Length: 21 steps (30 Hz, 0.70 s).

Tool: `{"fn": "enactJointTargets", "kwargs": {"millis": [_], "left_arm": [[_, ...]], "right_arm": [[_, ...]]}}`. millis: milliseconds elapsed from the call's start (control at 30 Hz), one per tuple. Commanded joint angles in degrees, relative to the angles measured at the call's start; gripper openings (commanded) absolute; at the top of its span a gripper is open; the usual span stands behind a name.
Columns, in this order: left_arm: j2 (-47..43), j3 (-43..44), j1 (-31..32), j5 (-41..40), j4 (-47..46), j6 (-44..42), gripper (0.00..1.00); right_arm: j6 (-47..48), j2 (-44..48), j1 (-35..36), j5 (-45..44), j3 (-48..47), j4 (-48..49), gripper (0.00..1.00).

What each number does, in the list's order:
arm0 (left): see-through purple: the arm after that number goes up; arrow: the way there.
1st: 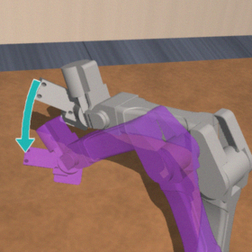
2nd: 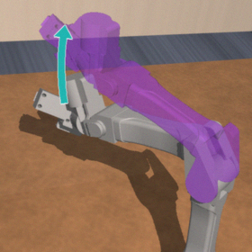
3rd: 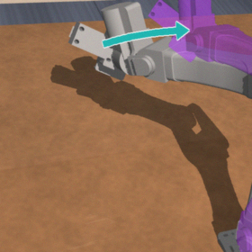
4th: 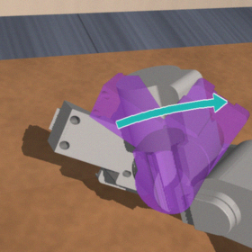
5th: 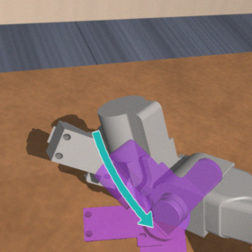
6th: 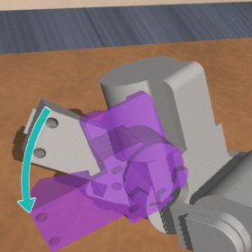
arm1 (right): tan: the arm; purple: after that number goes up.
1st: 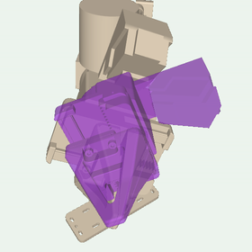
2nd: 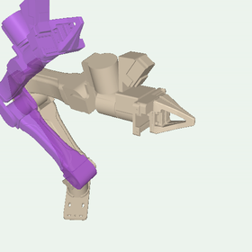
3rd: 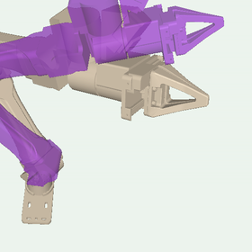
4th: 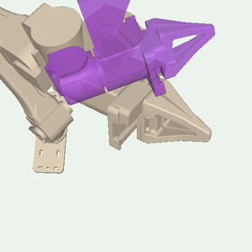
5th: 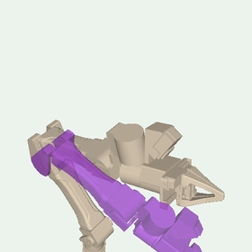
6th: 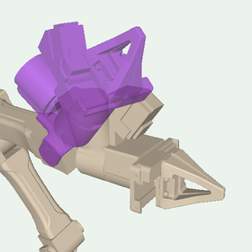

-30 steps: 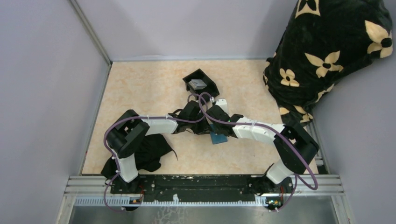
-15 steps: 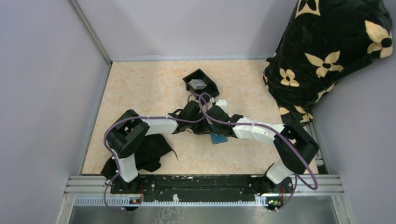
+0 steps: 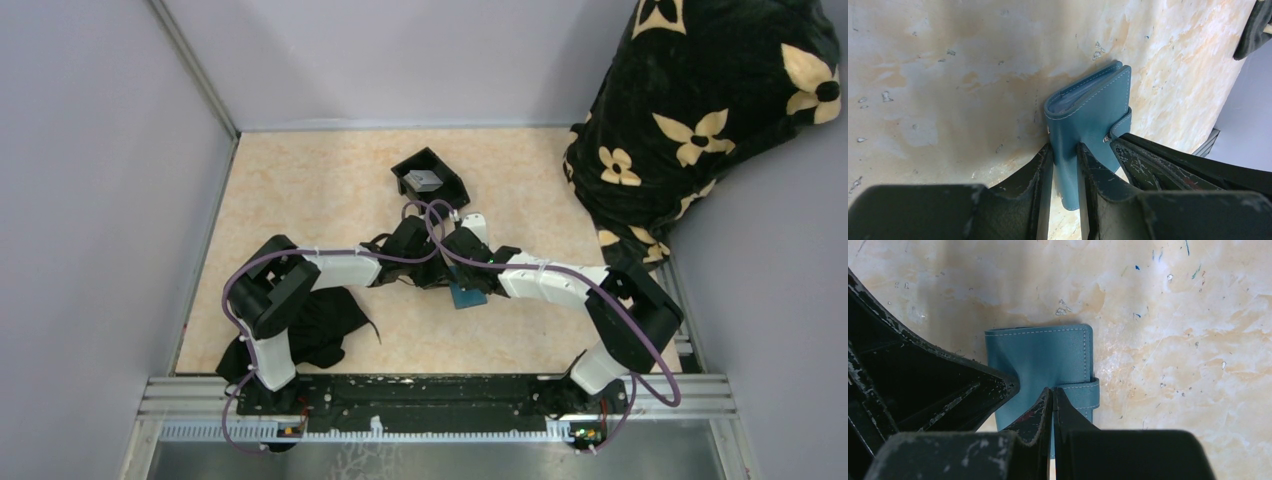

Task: Put the credit cards into the card holder
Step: Close the card holder at the center of the board.

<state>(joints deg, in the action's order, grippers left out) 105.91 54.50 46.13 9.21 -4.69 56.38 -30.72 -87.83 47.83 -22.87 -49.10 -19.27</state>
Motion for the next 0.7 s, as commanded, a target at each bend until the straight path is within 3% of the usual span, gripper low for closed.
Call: {"fn": "enactJointTargets", "kwargs": {"millis": [0, 667], "left_arm": [[4.0, -1.9, 0.8, -3.3, 8.9, -1.4, 0.31], [4.2, -1.4, 1.2, -3.2, 8.9, -1.2, 0.30]], "right_arm": [[-0.9, 0.1, 0.7, 0.3, 0.9, 1.1, 0.00], [-1.4, -0.5, 1.6, 0.3, 0.3, 1.4, 0.00]]}}
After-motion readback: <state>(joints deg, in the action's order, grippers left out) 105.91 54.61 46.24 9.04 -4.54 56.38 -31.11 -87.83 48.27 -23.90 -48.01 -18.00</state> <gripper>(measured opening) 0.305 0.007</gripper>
